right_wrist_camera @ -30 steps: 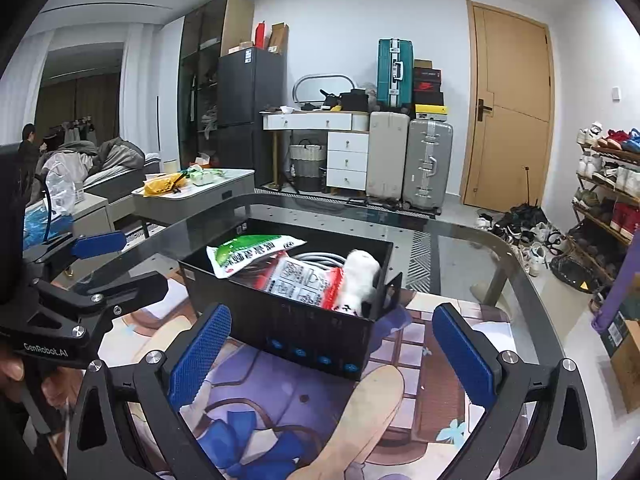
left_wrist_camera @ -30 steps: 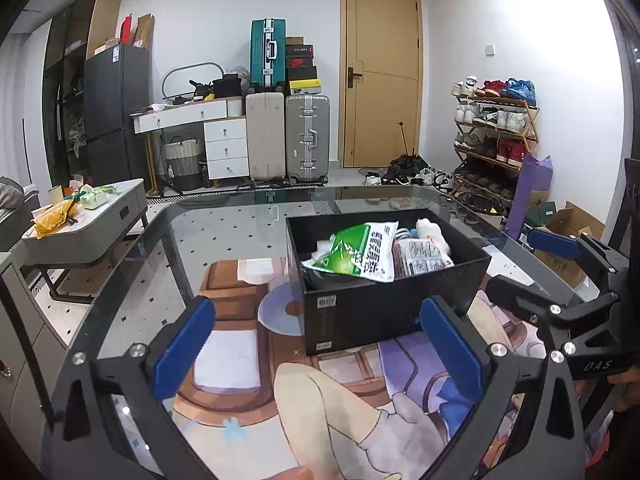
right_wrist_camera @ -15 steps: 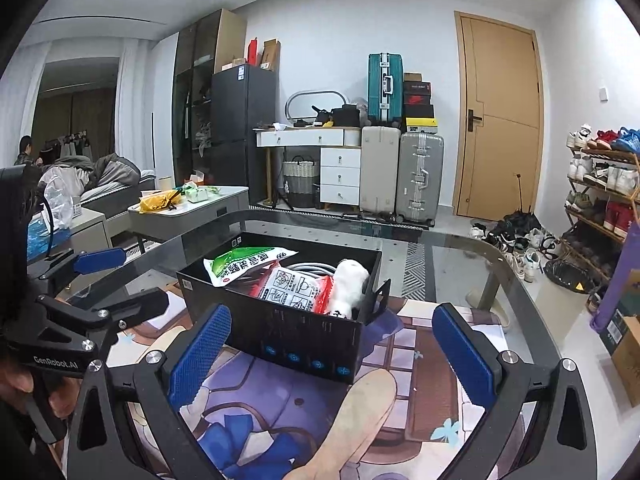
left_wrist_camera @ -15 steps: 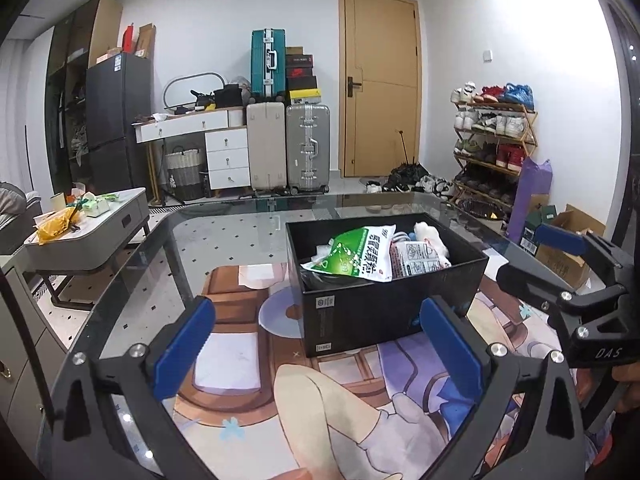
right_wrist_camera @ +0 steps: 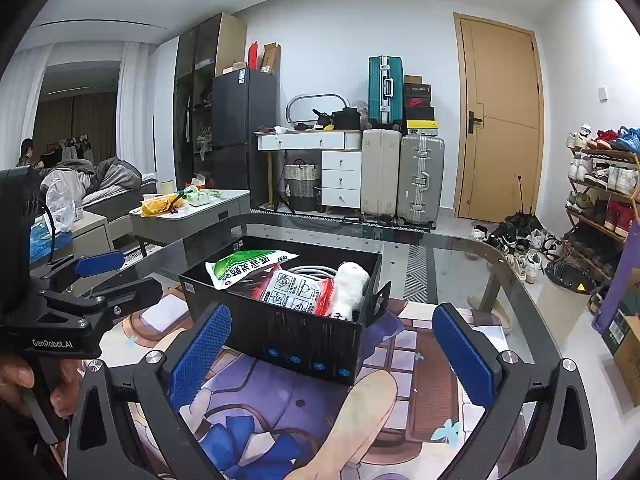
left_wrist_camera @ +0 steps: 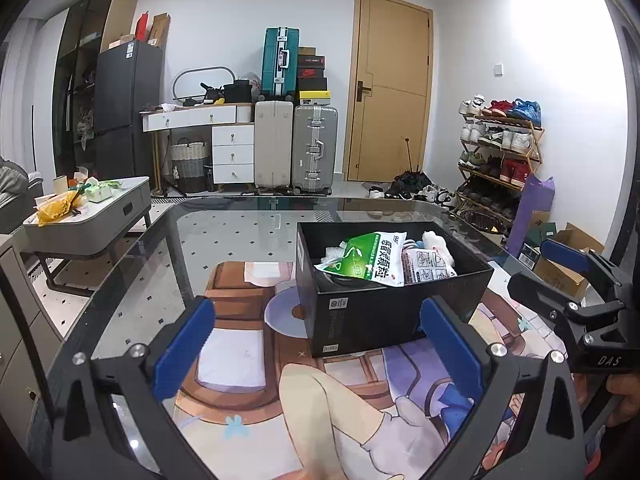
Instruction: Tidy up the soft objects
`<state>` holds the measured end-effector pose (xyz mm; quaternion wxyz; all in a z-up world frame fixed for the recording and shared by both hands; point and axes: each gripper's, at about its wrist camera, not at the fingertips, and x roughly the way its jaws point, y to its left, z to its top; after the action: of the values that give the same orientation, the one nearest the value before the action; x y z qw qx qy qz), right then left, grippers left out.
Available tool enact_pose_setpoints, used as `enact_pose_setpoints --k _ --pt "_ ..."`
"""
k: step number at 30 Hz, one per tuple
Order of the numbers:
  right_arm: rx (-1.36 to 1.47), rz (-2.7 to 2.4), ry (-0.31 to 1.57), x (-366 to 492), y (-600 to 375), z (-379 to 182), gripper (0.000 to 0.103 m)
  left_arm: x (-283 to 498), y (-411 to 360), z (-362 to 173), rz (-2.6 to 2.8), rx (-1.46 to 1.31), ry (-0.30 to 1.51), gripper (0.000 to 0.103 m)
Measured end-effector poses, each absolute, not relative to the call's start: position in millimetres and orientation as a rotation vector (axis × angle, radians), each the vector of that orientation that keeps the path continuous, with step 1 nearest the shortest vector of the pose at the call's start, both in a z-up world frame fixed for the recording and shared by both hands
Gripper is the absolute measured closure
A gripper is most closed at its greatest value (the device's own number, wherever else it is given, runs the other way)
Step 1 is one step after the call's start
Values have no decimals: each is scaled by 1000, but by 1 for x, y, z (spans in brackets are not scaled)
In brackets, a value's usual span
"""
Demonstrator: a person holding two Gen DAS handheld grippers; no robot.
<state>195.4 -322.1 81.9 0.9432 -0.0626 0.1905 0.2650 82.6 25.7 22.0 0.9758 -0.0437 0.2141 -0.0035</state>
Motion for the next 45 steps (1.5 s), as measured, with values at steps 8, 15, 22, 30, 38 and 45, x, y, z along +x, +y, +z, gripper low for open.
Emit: enact_pose_setpoints --k 8,15,22,30,38,45 --pt "-131 540 388 196 -323 81 1 79 26 22 3 -88 420 0" --pt "-129 540 387 196 -323 82 1 78 26 22 6 -89 423 0" --pt "-133 539 391 196 -324 80 1 76 26 22 20 -87 411 0" --pt "-133 538 390 196 -323 81 1 74 24 23 19 -83 402 0" --pt "-132 539 391 196 -324 80 1 74 24 23 20 -83 404 0" --pt "-133 539 390 195 -323 81 1 75 23 23 22 -82 401 0"
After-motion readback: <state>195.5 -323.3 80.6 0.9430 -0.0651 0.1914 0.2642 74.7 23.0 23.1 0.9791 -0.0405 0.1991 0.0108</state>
